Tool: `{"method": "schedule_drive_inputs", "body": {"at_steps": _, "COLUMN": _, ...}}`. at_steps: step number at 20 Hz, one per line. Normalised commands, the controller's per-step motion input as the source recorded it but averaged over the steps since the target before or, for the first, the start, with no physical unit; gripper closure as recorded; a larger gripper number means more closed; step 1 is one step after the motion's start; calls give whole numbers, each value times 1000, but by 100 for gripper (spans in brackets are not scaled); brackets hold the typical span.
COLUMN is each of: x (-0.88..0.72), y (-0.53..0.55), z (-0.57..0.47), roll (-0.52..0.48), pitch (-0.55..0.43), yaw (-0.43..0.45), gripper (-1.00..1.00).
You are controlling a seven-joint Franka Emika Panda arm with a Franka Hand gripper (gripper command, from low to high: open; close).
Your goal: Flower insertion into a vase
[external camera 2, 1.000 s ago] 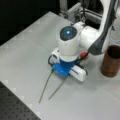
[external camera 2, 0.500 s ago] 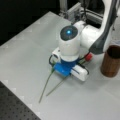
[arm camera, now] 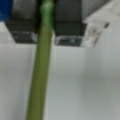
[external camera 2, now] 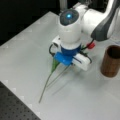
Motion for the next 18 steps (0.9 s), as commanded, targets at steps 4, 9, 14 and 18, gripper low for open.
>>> {"method": "schedule_drive_inputs", "body": {"at_steps": 4, "x": -394, "y": -62, "z": 336, "roll": 4, "pitch": -230, "yaw": 162, "gripper": 100}}
{"method": "schedule_drive_inputs", "body": {"at_steps": 9, "x": -316, "y": -40, "z": 221, "roll": 32, "pitch": -196, "yaw": 130, "gripper": 100}}
{"method": "schedule_drive_inputs", "body": {"at_steps": 14, "x": -255, "y": -20, "z": 113, "roll": 23, "pitch": -82, "yaw": 16, "gripper": 100}}
{"method": "schedule_drive_inputs", "body": {"at_steps": 18, "x": -326, "y": 62, "z": 194, "roll": 44, "pitch": -23, "yaw": -48, "gripper": 100}}
